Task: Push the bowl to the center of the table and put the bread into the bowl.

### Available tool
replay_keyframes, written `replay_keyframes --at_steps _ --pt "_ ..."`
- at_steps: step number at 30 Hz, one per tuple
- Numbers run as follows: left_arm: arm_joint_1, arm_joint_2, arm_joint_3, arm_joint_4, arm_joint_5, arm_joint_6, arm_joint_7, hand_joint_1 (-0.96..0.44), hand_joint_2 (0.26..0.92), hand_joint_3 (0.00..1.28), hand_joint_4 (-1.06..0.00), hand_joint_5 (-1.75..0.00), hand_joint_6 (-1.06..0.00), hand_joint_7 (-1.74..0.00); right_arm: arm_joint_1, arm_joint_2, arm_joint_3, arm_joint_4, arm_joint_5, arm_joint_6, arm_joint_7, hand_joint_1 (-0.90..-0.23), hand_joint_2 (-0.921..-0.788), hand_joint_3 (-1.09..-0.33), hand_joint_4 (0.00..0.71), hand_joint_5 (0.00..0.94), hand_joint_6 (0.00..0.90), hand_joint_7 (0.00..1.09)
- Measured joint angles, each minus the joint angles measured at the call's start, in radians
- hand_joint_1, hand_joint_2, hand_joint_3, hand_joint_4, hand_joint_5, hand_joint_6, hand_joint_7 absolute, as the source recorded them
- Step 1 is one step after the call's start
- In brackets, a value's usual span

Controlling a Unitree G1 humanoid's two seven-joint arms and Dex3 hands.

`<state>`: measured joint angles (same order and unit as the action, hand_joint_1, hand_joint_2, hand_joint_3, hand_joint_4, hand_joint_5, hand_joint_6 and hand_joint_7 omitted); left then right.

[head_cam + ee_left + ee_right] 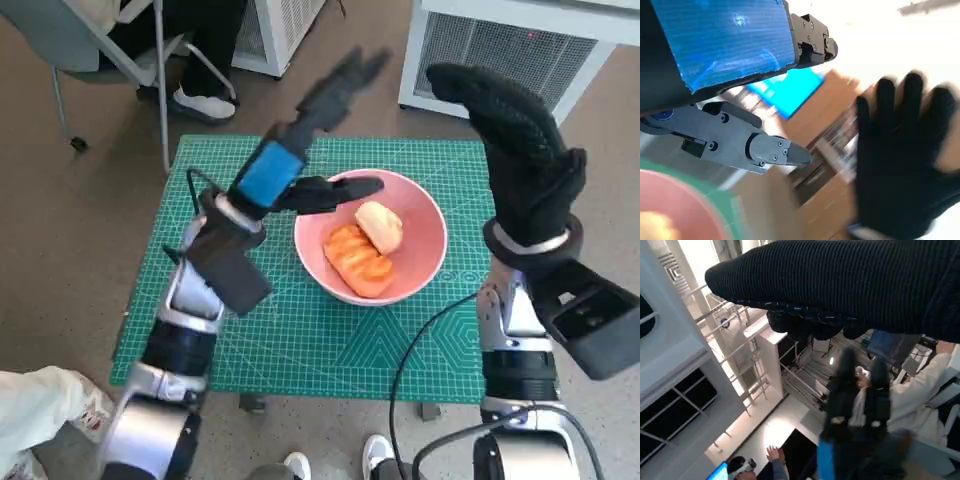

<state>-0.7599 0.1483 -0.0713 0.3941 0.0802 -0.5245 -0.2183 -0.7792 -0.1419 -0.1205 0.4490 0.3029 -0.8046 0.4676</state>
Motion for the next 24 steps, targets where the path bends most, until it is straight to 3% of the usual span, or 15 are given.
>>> replay_keyframes --at_steps 8,24 --pt "0.046 -0.031 0.032 -0.054 -0.091 -0.049 0.001 -0.52 0.921 0.33 -0.15 -0.05 -0.20 -0.13 -0.022 -0.001 0.004 -0.005 -0.032 0.002 -0.023 -0.572 -0.921 -0.779 0.235 0.053 -0.001 0.61" --pt "0.094 -0.045 0.078 -0.086 -0.262 -0.094 -0.073 -0.52 0.921 0.31 -0.19 -0.03 -0.22 -0.14 -0.036 0.004 0.016 -0.005 -0.036 0.008 -0.040 -0.557 -0.921 -0.779 0.239 0.050 -0.001 0.61"
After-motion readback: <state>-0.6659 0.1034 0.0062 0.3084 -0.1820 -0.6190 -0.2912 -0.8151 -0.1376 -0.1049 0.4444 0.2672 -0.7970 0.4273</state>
